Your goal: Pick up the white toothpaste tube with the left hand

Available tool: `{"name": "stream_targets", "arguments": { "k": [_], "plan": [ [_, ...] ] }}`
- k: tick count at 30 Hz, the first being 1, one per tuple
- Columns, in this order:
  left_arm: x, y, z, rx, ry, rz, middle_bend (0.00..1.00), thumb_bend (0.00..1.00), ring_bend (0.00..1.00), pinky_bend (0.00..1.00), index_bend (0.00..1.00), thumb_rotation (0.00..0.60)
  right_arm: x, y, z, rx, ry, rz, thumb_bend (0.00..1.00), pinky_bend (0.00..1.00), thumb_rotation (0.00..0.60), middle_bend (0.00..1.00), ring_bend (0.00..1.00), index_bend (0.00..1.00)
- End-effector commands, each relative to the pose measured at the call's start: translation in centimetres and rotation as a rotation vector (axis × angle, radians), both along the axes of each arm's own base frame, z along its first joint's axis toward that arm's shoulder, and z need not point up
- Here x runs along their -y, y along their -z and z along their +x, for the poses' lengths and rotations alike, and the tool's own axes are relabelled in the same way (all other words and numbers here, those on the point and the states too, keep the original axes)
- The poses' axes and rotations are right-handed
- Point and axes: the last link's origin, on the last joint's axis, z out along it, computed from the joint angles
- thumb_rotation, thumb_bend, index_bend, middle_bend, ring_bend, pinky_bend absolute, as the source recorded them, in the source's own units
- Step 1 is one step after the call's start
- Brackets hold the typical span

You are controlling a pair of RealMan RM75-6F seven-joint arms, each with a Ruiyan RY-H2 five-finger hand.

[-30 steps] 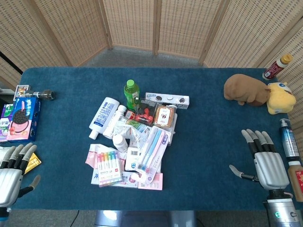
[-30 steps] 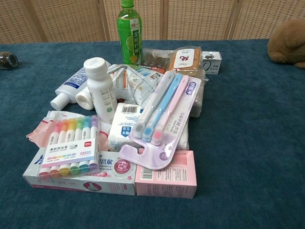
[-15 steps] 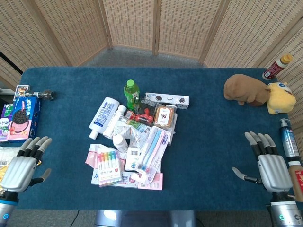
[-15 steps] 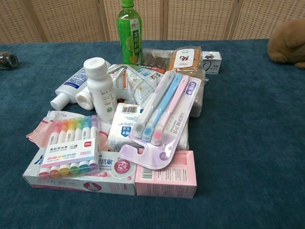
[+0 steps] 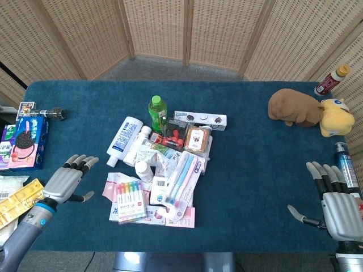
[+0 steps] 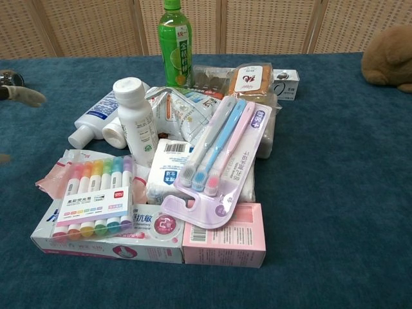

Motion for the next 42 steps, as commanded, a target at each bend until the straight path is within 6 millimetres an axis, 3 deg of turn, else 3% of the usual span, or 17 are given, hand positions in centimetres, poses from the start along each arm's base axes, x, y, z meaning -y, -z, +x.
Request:
{"name": "stream_targets", "arguments": {
  "k": [1, 15, 25, 32, 36, 42],
  "plan": [
    [-1.0, 1.3, 0.6, 0.013, 0.007, -0.039, 0.11, 0.34, 0.00, 0.00, 0.00, 0.487, -0.2, -0.3, 0.1, -0.004, 0.000, -0.007, 0.22, 0.00, 0.381, 0.00, 0.00, 0.00],
    [-2.4, 4.3, 0.9, 0.017, -0.002, -0.139, 0.15, 0.34, 0.00, 0.00, 0.00, 0.492, -1.0, -1.0, -0.1, -0.004, 0.010, -0.038, 0.22, 0.00, 0.385, 0.00, 0.00, 0.00],
    [-3.8, 5.0, 0.0, -0.015, -0.056, -0.147, 0.15, 0.34, 0.00, 0.00, 0.00, 0.491, -1.5, -1.3, 0.3, 0.008, -0.004, -0.044, 0.22, 0.00, 0.389, 0.00, 0.00, 0.00],
    [-5.4, 3.6, -1.4, -0.011, -0.124, -0.088, 0.14, 0.34, 0.00, 0.00, 0.00, 0.490, -2.0, -1.4, 0.4, 0.028, -0.001, -0.038, 0.22, 0.00, 0.386, 0.00, 0.00, 0.00],
    [-6.3, 1.6, -2.7, 0.014, -0.179, -0.010, 0.14, 0.34, 0.00, 0.00, 0.00, 0.489, -2.4, -1.5, 0.4, 0.037, 0.004, -0.037, 0.22, 0.00, 0.385, 0.00, 0.00, 0.00],
    [-5.5, -1.1, -2.8, 0.170, -0.218, 0.050, 0.12, 0.34, 0.00, 0.00, 0.00, 0.492, -2.6, -1.6, 0.2, 0.047, 0.009, -0.034, 0.22, 0.00, 0.382, 0.00, 0.00, 0.00]
  ]
}}
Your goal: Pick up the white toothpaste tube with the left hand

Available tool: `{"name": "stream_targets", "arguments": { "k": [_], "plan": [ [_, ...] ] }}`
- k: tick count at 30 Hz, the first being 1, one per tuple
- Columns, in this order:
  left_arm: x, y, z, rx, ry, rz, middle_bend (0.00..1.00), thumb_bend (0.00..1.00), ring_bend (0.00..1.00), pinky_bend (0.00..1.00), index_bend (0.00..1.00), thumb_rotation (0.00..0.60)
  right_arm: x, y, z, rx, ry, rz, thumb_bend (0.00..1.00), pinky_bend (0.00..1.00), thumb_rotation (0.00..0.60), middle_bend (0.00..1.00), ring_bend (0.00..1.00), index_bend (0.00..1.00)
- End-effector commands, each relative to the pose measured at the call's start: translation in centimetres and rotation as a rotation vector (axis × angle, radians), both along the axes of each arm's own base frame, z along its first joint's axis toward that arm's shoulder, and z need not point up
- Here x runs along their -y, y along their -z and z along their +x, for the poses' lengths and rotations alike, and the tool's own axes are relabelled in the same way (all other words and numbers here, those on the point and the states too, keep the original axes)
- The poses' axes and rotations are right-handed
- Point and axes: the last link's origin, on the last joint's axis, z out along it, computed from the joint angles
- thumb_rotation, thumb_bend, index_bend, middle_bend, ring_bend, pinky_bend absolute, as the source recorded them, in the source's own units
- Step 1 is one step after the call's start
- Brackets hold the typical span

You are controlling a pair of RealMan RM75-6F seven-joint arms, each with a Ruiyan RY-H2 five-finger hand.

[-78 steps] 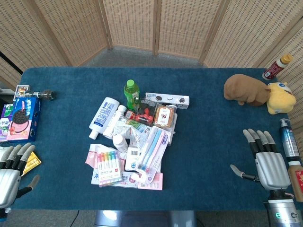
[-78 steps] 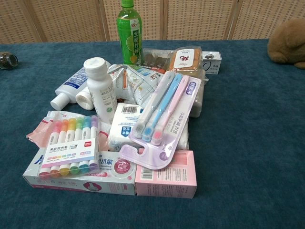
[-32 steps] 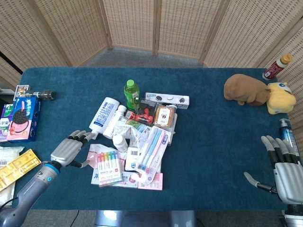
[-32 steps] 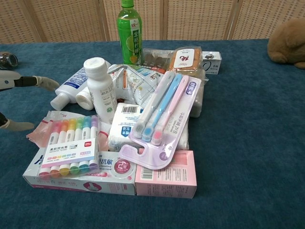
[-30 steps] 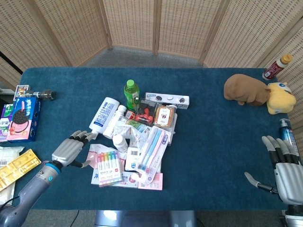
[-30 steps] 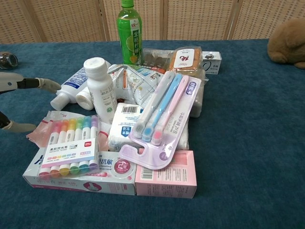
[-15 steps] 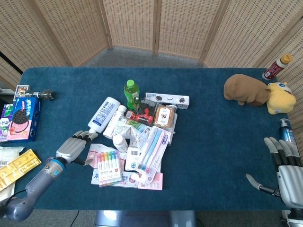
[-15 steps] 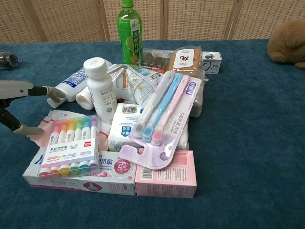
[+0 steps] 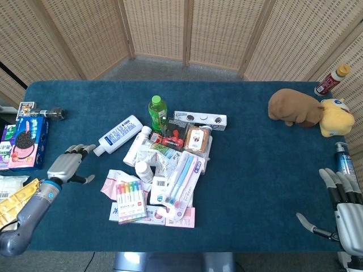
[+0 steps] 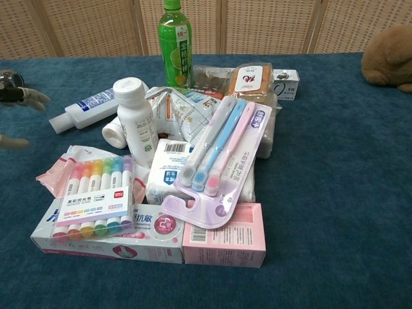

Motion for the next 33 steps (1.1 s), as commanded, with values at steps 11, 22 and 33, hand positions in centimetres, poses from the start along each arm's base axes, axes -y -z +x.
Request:
{"name": "stream_targets", "arguments": {
  "k": [11, 22, 33],
  "plan": [
    [-2.0, -3.0, 1.8, 0.133, 0.038, 0.217, 0.00, 0.33, 0.00, 0.00, 0.00, 0.494, 0.1, 0.4, -0.1, 0.049, -0.019, 0.037, 0.22, 0.00, 0.377, 0.00, 0.00, 0.00],
    [-5.9, 0.7, 3.0, 0.086, -0.047, 0.156, 0.00, 0.33, 0.00, 0.00, 0.00, 0.494, -0.3, 0.0, -0.6, 0.058, -0.001, 0.030, 0.22, 0.00, 0.366, 0.00, 0.00, 0.00],
    [-8.7, 4.4, 3.8, 0.070, -0.087, 0.107, 0.00, 0.33, 0.00, 0.00, 0.00, 0.495, -0.5, -0.2, -0.8, 0.075, 0.009, 0.029, 0.22, 0.00, 0.363, 0.00, 0.00, 0.00]
  ]
}}
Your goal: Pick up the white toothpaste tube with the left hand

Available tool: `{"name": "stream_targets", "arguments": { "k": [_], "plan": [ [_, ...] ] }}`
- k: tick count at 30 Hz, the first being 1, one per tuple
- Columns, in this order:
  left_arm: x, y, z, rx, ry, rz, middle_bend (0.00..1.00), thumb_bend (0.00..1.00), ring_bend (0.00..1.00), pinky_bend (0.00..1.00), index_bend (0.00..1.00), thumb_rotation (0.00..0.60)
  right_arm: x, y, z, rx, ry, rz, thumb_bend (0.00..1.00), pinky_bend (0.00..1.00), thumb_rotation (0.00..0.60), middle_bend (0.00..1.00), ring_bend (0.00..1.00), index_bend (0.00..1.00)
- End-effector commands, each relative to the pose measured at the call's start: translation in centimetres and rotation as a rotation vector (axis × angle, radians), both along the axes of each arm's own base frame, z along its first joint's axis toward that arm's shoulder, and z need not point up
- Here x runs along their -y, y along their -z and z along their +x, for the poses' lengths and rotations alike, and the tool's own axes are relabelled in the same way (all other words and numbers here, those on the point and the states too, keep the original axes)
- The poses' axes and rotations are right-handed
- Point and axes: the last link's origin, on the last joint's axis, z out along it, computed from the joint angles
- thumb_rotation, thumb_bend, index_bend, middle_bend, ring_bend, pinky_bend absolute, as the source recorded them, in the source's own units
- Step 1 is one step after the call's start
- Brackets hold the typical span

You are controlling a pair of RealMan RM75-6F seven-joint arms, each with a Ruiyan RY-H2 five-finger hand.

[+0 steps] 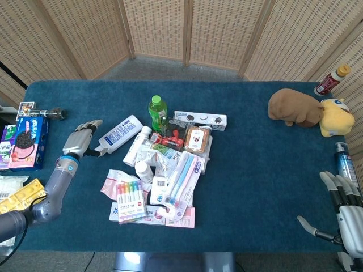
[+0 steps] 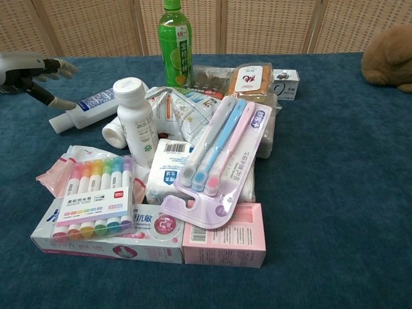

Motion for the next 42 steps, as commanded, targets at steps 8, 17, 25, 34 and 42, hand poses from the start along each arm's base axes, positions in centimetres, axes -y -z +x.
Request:
{"name": "stream_targets", "arguments": {
  "k": [8, 17, 25, 34, 42],
  "plan": [
    [-1.7, 3.2, 1.0, 0.000, -0.014, -0.038, 0.00, 0.33, 0.00, 0.00, 0.00, 0.495, -0.4, -0.3, -0.3, 0.015, 0.022, -0.006, 0.22, 0.00, 0.365, 0.00, 0.00, 0.00],
    [-3.0, 5.2, 1.4, -0.030, -0.012, -0.042, 0.00, 0.33, 0.00, 0.00, 0.00, 0.597, -1.4, -0.9, -0.3, 0.035, 0.038, -0.023, 0.22, 0.00, 0.363, 0.00, 0.00, 0.00],
    [-3.6, 6.1, 1.6, -0.070, -0.004, 0.025, 0.22, 0.58, 0.35, 0.49, 0.26, 0.600, -2.2, -1.7, -0.4, 0.064, 0.043, -0.051, 0.22, 0.00, 0.364, 0.00, 0.00, 0.00],
    [-3.6, 3.5, 1.1, 0.067, -0.032, 0.122, 0.48, 0.62, 0.61, 0.78, 0.54, 0.600, -2.3, -1.8, -0.6, 0.075, 0.035, -0.061, 0.22, 0.00, 0.364, 0.00, 0.00, 0.00],
    [-0.6, -2.0, 1.7, 0.249, 0.046, 0.224, 0.51, 0.61, 0.61, 0.77, 0.55, 0.600, -1.3, -1.1, -0.6, 0.088, 0.011, -0.037, 0.22, 0.00, 0.363, 0.00, 0.00, 0.00]
  ]
}}
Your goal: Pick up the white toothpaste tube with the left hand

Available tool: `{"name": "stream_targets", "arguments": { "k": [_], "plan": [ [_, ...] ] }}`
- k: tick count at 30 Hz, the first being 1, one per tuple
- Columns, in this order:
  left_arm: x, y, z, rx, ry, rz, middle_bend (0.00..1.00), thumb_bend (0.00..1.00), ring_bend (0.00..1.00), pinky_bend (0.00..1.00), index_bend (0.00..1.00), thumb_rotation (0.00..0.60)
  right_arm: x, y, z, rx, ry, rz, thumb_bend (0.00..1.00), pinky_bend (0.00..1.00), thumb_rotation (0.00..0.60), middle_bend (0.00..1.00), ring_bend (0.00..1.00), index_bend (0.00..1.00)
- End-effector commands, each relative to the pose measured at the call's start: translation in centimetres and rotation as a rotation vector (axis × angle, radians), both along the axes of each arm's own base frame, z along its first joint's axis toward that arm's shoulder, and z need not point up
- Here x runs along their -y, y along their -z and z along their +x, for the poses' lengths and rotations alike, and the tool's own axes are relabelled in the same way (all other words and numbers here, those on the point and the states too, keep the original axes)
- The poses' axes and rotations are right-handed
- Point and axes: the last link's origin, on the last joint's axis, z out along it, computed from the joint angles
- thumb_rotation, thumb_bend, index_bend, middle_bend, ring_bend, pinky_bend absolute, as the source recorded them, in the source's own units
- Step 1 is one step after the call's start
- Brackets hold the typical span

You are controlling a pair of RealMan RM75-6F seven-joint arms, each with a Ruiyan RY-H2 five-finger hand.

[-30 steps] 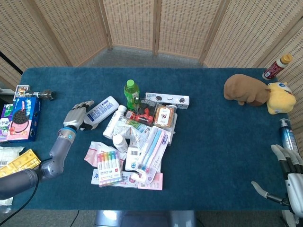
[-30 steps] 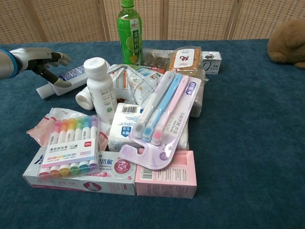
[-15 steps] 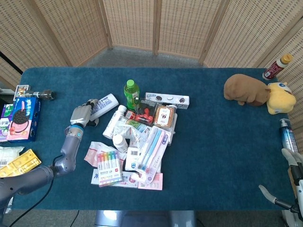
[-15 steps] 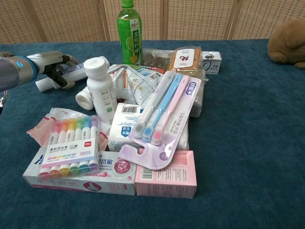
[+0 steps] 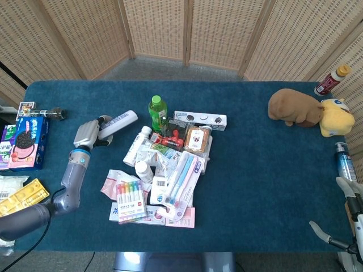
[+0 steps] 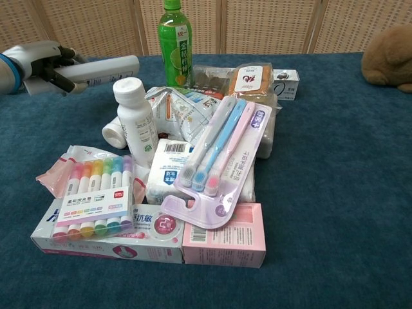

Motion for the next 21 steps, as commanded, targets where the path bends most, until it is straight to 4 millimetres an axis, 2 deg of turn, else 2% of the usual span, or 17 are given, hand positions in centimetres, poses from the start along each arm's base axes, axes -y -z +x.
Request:
{"name": "stream_targets", "arguments": {
  "k": [1, 6, 12, 16, 21],
  "plan": [
    [2.3, -4.3, 0.1, 0.105, 0.055, 0.087, 0.51, 0.61, 0.61, 0.77, 0.55, 0.600, 0.5, 0.4, 0.0, 0.003, -0.009, 0.010, 0.22, 0.00, 0.363, 0.00, 0.00, 0.00],
    [5.8, -8.5, 0.3, 0.171, 0.129, 0.173, 0.51, 0.61, 0.61, 0.77, 0.55, 0.600, 1.3, 1.2, -0.2, 0.009, -0.021, 0.033, 0.22, 0.00, 0.363, 0.00, 0.00, 0.00],
    [10.2, -12.4, 0.7, 0.194, 0.205, 0.245, 0.51, 0.60, 0.60, 0.75, 0.55, 0.600, 2.0, 2.1, -0.7, 0.032, -0.031, 0.056, 0.22, 0.00, 0.363, 0.00, 0.00, 0.00],
    [12.2, -14.1, 0.8, 0.200, 0.232, 0.276, 0.51, 0.59, 0.60, 0.75, 0.55, 0.600, 2.8, 3.0, -0.8, 0.046, -0.048, 0.078, 0.22, 0.00, 0.368, 0.00, 0.00, 0.00],
    [13.6, -15.1, 1.2, 0.209, 0.264, 0.301, 0.51, 0.59, 0.60, 0.75, 0.55, 0.600, 3.3, 3.8, -0.7, 0.047, -0.066, 0.098, 0.22, 0.00, 0.362, 0.00, 0.00, 0.00]
  ]
}}
